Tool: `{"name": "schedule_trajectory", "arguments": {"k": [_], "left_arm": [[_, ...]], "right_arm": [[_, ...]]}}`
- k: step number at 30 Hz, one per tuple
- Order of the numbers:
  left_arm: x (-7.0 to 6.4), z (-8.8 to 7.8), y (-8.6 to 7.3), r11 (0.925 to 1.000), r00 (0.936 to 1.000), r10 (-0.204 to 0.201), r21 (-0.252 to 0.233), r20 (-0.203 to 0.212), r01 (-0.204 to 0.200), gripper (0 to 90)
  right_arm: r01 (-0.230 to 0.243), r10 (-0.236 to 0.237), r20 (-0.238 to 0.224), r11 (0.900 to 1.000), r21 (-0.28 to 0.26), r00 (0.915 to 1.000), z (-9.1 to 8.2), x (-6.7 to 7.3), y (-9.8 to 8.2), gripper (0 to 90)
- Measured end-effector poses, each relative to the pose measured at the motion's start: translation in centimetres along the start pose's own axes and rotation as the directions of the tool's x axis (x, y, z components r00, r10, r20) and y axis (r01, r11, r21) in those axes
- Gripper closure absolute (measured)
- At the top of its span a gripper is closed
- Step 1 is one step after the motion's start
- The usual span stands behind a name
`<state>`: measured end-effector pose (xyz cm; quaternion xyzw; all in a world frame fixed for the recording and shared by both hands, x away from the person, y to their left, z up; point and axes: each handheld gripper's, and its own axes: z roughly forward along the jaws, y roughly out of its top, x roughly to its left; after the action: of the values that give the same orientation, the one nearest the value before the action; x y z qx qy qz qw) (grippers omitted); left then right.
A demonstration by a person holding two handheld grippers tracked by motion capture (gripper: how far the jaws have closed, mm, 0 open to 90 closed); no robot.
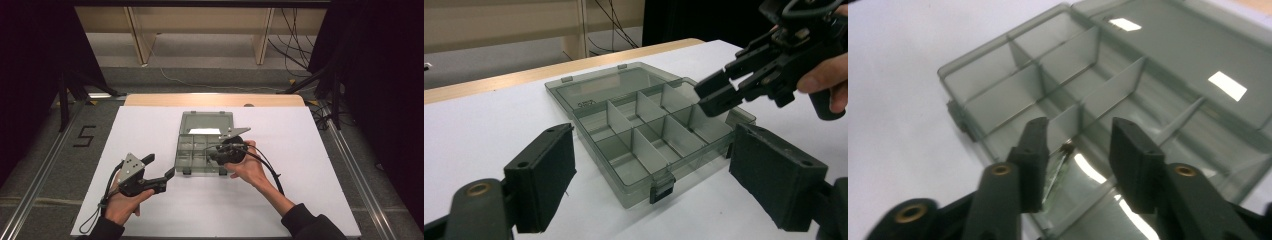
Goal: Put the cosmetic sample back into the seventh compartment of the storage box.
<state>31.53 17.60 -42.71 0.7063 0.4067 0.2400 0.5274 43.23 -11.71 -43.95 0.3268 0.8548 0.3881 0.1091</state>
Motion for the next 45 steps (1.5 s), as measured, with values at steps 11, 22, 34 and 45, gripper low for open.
{"name": "schedule_trajectory", "arguments": {"k": [11,22,34,45], "left_arm": [[0.6,1.5,0.3,0.9994,0.9996,-0.026,0.023,0.000,0.026,17.8],[1.4,3.1,0.5,0.9979,0.9997,-0.025,0.060,-0.007,0.026,20.2],[2.1,5.0,0.7,0.9917,0.9994,-0.031,0.125,-0.018,0.033,22.5],[2.9,6.7,1.0,0.9787,0.9998,0.004,0.205,-0.020,0.000,23.0]], "right_arm": [[-0.050,0.048,-0.032,0.996,-0.080,0.9984,-2.1,-3.0,0.2,31.4],[-0.091,0.088,-0.028,0.990,-0.104,0.9957,-2.9,-4.5,0.1,22.6],[-0.127,0.128,-0.006,0.982,-0.138,0.9918,-4.0,-6.5,-0.1,18.3],[-0.177,0.179,0.001,0.972,-0.152,0.9839,-4.4,-8.5,-0.4,17.6]]}}
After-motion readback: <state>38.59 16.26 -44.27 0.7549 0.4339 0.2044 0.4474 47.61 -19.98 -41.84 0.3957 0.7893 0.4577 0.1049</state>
